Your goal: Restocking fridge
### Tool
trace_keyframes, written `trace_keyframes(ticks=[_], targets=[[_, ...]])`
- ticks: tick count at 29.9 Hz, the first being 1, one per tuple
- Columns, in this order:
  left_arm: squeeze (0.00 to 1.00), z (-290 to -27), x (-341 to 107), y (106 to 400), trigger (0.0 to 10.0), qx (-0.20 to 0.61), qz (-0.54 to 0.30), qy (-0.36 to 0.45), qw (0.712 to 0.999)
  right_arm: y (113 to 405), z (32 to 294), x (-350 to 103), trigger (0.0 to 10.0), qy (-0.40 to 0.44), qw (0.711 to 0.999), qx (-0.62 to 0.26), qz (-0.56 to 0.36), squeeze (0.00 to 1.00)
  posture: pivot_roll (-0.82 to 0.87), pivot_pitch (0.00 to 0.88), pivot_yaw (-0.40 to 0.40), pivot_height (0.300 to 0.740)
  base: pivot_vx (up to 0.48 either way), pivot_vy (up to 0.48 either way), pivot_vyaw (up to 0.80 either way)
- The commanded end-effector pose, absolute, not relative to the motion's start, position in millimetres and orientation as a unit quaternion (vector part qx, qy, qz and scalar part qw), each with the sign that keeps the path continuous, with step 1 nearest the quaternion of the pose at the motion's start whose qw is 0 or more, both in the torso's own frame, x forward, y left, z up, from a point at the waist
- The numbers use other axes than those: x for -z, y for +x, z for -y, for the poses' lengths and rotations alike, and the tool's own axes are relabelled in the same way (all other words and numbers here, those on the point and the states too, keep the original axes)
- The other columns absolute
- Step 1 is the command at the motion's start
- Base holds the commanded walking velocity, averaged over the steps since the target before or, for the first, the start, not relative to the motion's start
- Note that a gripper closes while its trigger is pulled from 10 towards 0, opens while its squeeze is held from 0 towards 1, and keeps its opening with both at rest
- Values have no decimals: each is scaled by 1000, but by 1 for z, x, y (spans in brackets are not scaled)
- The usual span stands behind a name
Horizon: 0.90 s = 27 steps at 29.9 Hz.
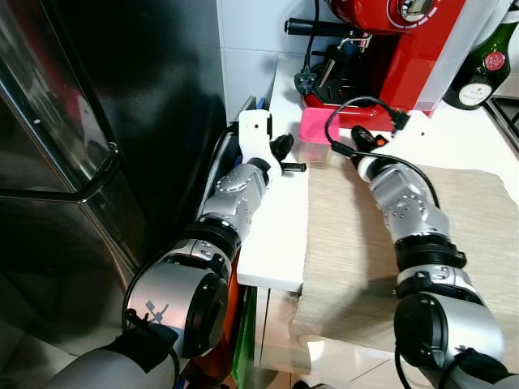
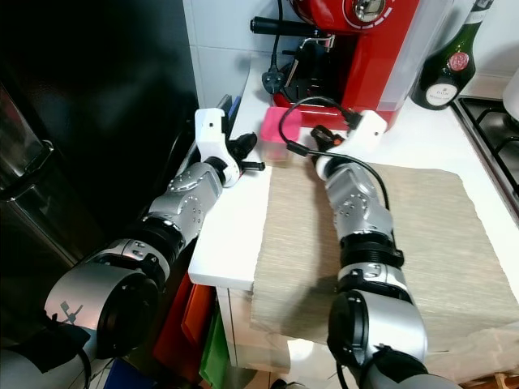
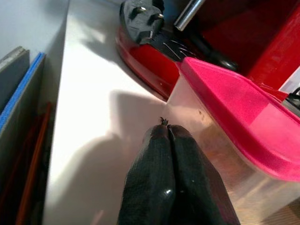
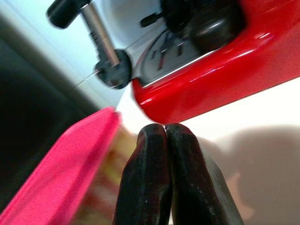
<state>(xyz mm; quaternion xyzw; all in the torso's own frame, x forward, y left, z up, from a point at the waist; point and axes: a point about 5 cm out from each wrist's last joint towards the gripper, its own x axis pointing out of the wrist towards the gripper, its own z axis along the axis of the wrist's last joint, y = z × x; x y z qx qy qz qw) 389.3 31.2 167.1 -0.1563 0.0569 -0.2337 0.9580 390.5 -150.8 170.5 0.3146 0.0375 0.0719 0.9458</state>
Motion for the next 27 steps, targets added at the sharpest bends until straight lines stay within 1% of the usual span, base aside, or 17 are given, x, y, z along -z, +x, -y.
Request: trace_keyframes(ticks=[1, 6, 10, 15, 21, 27], targets=[[0, -30, -170, 391, 10000, 229, -58, -157, 959, 392, 148, -183, 10000, 315, 945, -86, -20, 0, -22, 4, -32, 740, 0, 0, 0], [0, -25, -168, 390, 10000, 223, -72, -167, 958, 392, 144, -180, 10000, 318, 944, -90, -24, 0, -28, 3, -31, 740, 0, 0, 0], [0, -15, -173, 388, 10000, 243, -64, -167, 953, 392, 139, -182, 10000, 320, 942, -96, -22, 0, -37, 2, -27, 740, 0, 0, 0], [0, -9, -175, 387, 10000, 255, -61, -178, 949, 392, 135, -184, 10000, 322, 941, -101, -19, 0, -41, 3, -25, 740, 0, 0, 0], [0, -2, -186, 386, 10000, 277, -39, -190, 941, 392, 130, -188, 10000, 323, 940, -110, -10, 0, -38, 7, -25, 740, 0, 0, 0], [0, 3, -197, 387, 10000, 295, -17, -186, 937, 390, 122, -205, 10000, 315, 940, -130, 16, 0, -36, 8, -25, 740, 0, 0, 0]])
